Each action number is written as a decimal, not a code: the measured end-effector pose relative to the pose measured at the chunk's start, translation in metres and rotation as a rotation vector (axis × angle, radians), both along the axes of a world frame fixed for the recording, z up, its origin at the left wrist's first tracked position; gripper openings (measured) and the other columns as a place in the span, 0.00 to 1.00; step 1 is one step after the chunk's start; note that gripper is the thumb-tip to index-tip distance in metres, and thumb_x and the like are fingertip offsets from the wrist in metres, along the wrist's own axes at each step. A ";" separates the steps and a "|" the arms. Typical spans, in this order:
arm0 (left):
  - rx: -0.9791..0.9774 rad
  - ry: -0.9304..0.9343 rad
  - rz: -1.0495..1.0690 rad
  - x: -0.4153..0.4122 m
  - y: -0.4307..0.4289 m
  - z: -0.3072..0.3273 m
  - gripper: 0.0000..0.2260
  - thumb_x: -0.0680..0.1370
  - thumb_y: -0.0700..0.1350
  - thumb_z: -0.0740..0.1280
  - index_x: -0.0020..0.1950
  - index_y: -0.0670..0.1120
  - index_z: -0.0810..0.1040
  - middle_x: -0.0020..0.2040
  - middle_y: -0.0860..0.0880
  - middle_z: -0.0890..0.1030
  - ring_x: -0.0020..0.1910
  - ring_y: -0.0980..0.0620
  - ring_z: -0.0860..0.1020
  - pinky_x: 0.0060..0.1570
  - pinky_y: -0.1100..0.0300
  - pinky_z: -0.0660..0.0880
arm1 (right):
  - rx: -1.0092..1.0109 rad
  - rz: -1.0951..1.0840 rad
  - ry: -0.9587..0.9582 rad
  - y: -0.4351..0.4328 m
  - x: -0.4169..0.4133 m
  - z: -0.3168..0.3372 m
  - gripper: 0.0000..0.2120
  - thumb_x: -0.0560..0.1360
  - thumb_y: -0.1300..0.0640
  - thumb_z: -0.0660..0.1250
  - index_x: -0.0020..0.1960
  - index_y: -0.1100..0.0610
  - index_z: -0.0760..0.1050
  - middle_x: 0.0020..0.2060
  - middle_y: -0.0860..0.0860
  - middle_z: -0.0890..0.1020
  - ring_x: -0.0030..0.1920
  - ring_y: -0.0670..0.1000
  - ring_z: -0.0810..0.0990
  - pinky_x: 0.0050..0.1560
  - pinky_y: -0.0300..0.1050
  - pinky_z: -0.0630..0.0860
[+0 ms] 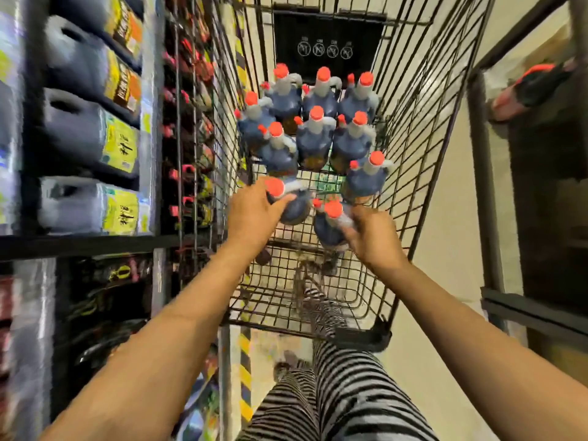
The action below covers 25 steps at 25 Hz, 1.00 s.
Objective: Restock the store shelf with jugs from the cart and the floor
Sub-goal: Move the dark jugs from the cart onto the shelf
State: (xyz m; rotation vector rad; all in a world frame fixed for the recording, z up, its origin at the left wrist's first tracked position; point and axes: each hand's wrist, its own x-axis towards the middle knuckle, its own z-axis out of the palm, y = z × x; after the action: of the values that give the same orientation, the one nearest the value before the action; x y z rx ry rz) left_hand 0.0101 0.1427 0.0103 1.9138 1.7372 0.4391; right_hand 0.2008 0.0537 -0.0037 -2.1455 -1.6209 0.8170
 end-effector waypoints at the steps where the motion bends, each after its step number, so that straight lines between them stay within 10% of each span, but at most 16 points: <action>1: 0.034 -0.031 0.011 -0.010 -0.012 0.018 0.17 0.71 0.55 0.73 0.50 0.44 0.81 0.42 0.42 0.84 0.42 0.40 0.80 0.41 0.51 0.76 | 0.045 0.025 -0.024 -0.007 -0.004 0.013 0.11 0.75 0.53 0.66 0.43 0.62 0.78 0.37 0.60 0.82 0.38 0.61 0.80 0.33 0.46 0.69; 10: 0.432 -0.095 0.181 -0.103 -0.147 0.190 0.14 0.69 0.55 0.75 0.48 0.46 0.83 0.37 0.46 0.84 0.37 0.44 0.81 0.37 0.57 0.71 | 0.364 0.162 0.052 -0.074 -0.081 0.165 0.13 0.74 0.50 0.68 0.36 0.58 0.78 0.28 0.53 0.79 0.30 0.53 0.76 0.27 0.35 0.64; 15: 0.531 -0.174 0.328 -0.162 -0.230 0.264 0.15 0.69 0.58 0.74 0.48 0.49 0.83 0.40 0.49 0.85 0.39 0.51 0.82 0.43 0.54 0.78 | 0.441 0.337 0.102 -0.116 -0.126 0.242 0.13 0.73 0.48 0.69 0.37 0.58 0.79 0.30 0.54 0.82 0.34 0.55 0.80 0.35 0.52 0.75; 20: 0.687 -0.219 0.456 -0.217 -0.331 0.328 0.19 0.67 0.61 0.70 0.46 0.48 0.84 0.39 0.50 0.85 0.38 0.60 0.77 0.39 0.58 0.76 | 0.525 0.541 0.211 -0.166 -0.192 0.311 0.13 0.70 0.47 0.71 0.32 0.53 0.74 0.25 0.47 0.75 0.27 0.40 0.70 0.29 0.39 0.66; 25: 0.818 -0.183 0.563 -0.263 -0.417 0.371 0.19 0.67 0.60 0.69 0.47 0.47 0.85 0.37 0.58 0.80 0.36 0.66 0.76 0.35 0.70 0.71 | 0.532 0.716 0.364 -0.202 -0.259 0.358 0.11 0.70 0.54 0.74 0.36 0.60 0.78 0.31 0.59 0.80 0.33 0.50 0.74 0.35 0.50 0.72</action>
State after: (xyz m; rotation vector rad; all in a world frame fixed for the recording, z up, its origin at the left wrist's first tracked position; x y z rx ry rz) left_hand -0.2531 -0.2745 0.3814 1.7125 2.1416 1.6872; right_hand -0.0585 -0.1484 0.3538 -0.9875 -2.1029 0.7739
